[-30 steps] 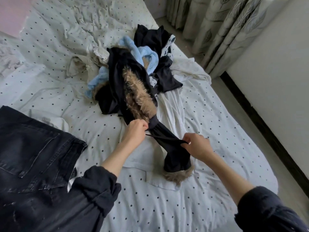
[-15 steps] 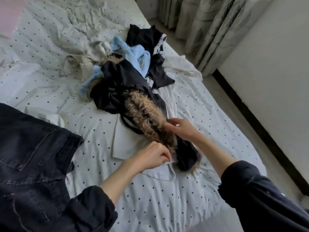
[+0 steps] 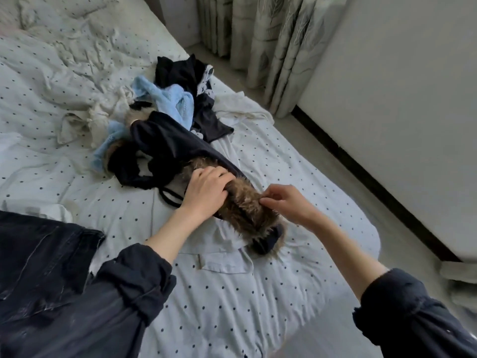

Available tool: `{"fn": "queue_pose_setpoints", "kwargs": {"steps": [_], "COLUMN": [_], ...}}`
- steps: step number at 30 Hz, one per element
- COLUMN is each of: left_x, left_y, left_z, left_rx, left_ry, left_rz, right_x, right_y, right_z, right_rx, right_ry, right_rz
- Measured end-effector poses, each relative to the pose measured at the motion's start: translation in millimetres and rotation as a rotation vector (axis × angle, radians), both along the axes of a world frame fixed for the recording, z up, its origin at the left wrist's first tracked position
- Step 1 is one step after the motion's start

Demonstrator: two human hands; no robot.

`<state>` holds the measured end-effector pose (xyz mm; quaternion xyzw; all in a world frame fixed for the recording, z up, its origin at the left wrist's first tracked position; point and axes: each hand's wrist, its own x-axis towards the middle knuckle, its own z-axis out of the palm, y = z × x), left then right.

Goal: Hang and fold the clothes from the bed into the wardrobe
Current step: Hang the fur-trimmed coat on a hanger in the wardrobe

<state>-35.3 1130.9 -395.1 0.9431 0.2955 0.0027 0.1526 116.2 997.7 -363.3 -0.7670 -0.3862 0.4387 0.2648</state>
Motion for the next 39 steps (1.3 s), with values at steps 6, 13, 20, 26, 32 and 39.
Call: {"fn": "queue_pose_setpoints", "kwargs": {"steps": [6, 13, 20, 26, 32, 39], "left_x": [67, 144, 213, 227, 235, 224], "left_y": [-81, -229, -443, -598, -702, -781], "left_z": [60, 126, 202, 234, 235, 234], "left_rx": [-0.129, -0.446, -0.643, -0.684, -0.74, -0.755], "left_ry": [-0.066, -0.157, -0.326, -0.356, -0.285, -0.339], "left_rz": [-0.244, -0.546, -0.837, -1.091, -1.245, -1.354], "right_x": [60, 83, 64, 21, -11, -34], "right_y": [-114, -304, -529, -672, -762, -814], "right_z": [48, 111, 184, 227, 275, 292], "right_rx": [0.035, 0.153, 0.157, -0.07, -0.266, -0.521], "right_ry": [-0.162, -0.336, -0.414, -0.661, -0.686, -0.929], "right_rz": [-0.25, -0.615, -0.875, -1.02, -1.151, -1.266]}}
